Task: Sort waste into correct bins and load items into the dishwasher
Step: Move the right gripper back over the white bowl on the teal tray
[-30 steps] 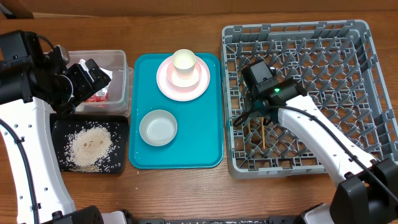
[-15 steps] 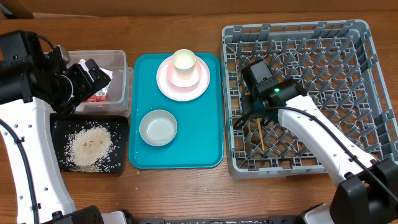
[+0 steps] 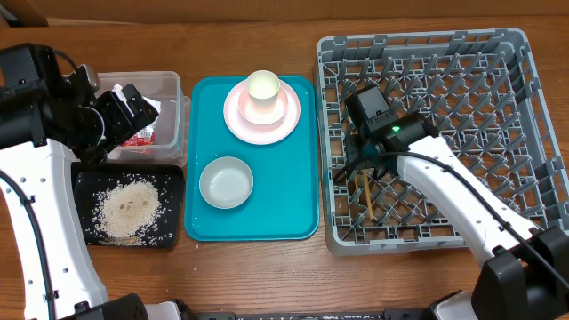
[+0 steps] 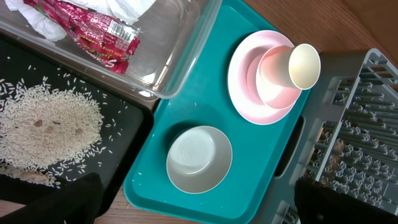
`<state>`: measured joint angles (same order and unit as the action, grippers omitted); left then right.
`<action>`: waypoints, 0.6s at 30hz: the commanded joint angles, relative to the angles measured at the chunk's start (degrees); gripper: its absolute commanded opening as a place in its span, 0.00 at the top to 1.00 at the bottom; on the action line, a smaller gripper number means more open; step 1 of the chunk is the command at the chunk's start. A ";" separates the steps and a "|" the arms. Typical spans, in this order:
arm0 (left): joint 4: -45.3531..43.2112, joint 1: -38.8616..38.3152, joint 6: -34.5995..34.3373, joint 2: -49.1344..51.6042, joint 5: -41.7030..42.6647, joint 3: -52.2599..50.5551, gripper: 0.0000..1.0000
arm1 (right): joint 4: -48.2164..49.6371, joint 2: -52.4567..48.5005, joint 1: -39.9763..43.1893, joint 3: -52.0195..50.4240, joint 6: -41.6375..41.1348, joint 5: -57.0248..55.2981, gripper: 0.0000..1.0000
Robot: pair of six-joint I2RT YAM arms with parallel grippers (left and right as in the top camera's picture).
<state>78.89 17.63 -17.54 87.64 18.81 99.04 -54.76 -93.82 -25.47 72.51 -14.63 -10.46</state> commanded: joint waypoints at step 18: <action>-0.02 -0.02 1.25 -0.74 -0.39 0.70 0.00 | 16.06 0.04 -2.82 -0.20 -9.33 39.67 0.87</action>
<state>78.87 17.63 -17.54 87.64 18.81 99.04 -41.32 -93.82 -26.02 72.40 -20.18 14.76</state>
